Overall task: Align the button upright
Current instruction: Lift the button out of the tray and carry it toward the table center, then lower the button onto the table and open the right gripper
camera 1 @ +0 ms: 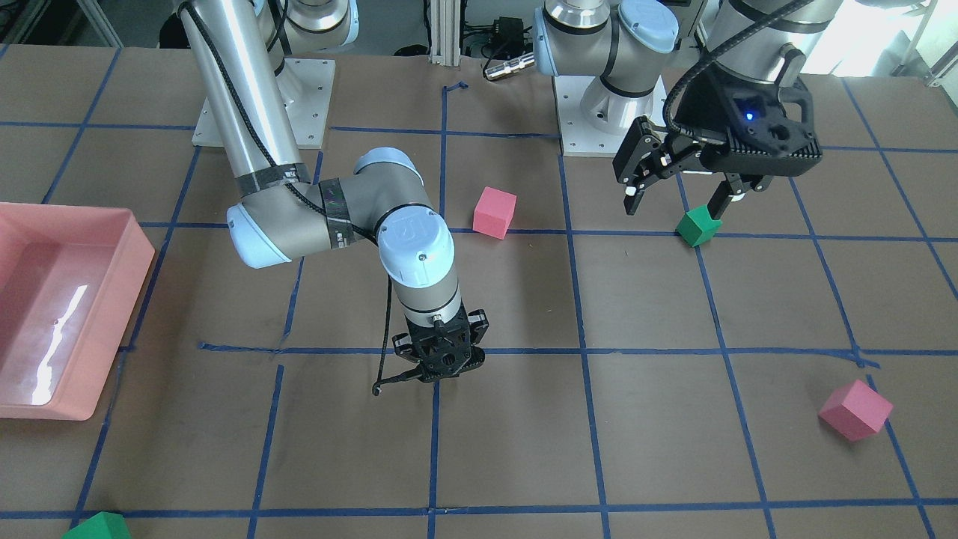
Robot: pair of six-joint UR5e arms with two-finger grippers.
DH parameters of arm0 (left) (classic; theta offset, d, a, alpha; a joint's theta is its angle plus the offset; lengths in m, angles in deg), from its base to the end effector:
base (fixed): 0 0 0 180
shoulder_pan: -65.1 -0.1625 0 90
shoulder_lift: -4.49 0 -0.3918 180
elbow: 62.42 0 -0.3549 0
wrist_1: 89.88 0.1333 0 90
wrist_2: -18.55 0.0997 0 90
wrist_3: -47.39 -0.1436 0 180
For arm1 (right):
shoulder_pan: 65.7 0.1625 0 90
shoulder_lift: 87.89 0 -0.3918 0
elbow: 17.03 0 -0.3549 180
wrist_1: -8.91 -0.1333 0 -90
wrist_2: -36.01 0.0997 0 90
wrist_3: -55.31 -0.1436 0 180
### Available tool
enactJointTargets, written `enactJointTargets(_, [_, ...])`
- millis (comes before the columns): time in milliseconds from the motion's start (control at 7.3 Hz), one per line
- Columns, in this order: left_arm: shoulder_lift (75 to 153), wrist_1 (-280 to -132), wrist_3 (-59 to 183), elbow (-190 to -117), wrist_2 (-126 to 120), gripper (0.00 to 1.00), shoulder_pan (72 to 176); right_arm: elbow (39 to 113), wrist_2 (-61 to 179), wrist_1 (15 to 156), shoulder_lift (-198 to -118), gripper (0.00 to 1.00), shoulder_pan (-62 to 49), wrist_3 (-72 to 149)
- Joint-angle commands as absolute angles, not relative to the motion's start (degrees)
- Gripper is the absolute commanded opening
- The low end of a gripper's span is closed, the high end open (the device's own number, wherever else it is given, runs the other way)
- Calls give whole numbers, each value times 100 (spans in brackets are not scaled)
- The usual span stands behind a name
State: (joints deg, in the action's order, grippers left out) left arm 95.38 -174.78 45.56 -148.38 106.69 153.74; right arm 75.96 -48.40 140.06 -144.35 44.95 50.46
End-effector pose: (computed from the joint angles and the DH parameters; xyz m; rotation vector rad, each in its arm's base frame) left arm -0.1265 -0.4829 0.4460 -0.0164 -3.1050 0.2253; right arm 0.3538 -0.5212 0.1434 -0.4220 2.9979 -0.0865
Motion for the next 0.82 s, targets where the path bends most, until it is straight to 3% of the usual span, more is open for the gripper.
enactJointTargets(0, [9546,-17478,4563,-14838,10662,100,15378,7622,-4715,14048,-14405,25,4496,5065])
enactJointTargets(411, [9546,-17478,4563,-14838,10662,100,15378,7631,-4714,14057,-14405,56,4496,5083])
enactJointTargets(685, [9546,-17478,4554,-14838,10670,100,15378,7631,-4714,14005,-14440,100,4496,5153])
